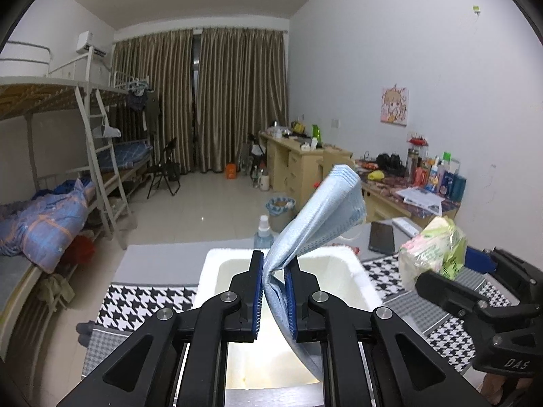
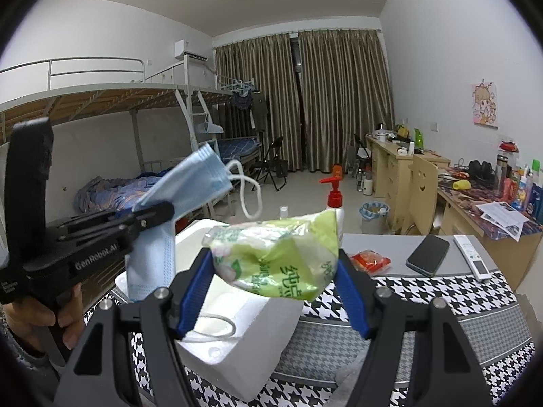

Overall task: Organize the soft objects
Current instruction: 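Carry the blue mask and green bag over the white foam box with both grippers, then open both grippers to drop the mask and bag into the box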

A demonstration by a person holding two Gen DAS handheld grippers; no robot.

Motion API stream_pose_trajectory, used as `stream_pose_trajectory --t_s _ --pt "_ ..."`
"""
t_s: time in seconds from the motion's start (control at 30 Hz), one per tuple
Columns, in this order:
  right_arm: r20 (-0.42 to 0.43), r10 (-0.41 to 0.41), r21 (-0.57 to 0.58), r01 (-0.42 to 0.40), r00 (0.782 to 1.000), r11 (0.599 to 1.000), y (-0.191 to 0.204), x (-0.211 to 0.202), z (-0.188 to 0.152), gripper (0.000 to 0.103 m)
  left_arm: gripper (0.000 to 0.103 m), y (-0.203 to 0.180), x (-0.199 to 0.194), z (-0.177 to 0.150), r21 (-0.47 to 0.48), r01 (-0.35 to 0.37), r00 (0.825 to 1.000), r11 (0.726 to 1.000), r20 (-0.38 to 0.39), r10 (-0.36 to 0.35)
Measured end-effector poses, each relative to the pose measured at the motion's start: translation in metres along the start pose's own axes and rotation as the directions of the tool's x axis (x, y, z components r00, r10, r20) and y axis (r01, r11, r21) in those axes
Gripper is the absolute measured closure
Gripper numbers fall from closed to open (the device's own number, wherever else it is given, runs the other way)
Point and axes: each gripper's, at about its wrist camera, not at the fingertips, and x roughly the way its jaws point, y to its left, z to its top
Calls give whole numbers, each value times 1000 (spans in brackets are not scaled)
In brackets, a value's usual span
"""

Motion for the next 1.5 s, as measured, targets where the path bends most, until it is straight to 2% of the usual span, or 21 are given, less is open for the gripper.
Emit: stream_pose_trajectory --t_s 0.03,0.1,0.13,0.17,0.23,0.37,0.47,0.67,1.17,1.23,1.3,1.37,1.5 --pt "-2 0 -1 0 1000 1000 1 1 0 29 84 1 2 -1 0 -1 1000 1000 -9 1" --pt "-7 1 -3 -2 1000 1000 1 4 0 29 63 4 5 -2 -1 -1 1000 1000 -23 1" --pt "-8 1 -3 -1 1000 1000 2 4 0 29 47 6 6 -2 -4 -4 1000 1000 -23 4" --pt "-10 2 -3 -2 1000 1000 0 6 0 29 36 8 4 -2 -13 -7 1000 1000 -14 7" --pt "-12 1 -4 -1 1000 1000 1 8 1 29 30 12 0 -2 -23 -14 1000 1000 1 14" --pt "-15 3 -7 -3 1000 1000 3 11 1 29 12 21 -5 0 -45 -23 999 999 23 24" --pt "-19 6 -12 -7 1000 1000 7 14 1 29 4 25 -8 0 -52 -36 999 998 39 38" --pt "-32 23 -30 -24 999 999 16 22 3 29 1 37 -13 -1 -67 -67 996 995 56 71" --pt "-91 63 -47 -67 994 997 38 46 0 28 1 66 -20 -6 -102 -114 991 988 61 121" --pt "-106 68 -47 -73 992 996 39 50 0 27 1 68 -21 -7 -108 -117 990 987 63 125" --pt "-117 78 -54 -85 990 995 40 53 -1 18 1 71 -21 -8 -111 -120 990 987 62 127" --pt "-111 72 -64 -80 991 995 43 55 -2 13 1 72 -22 -10 -113 -122 990 986 61 129" --pt "-124 77 -57 -85 989 995 43 57 -2 13 1 75 -22 -12 -119 -126 989 985 58 133"
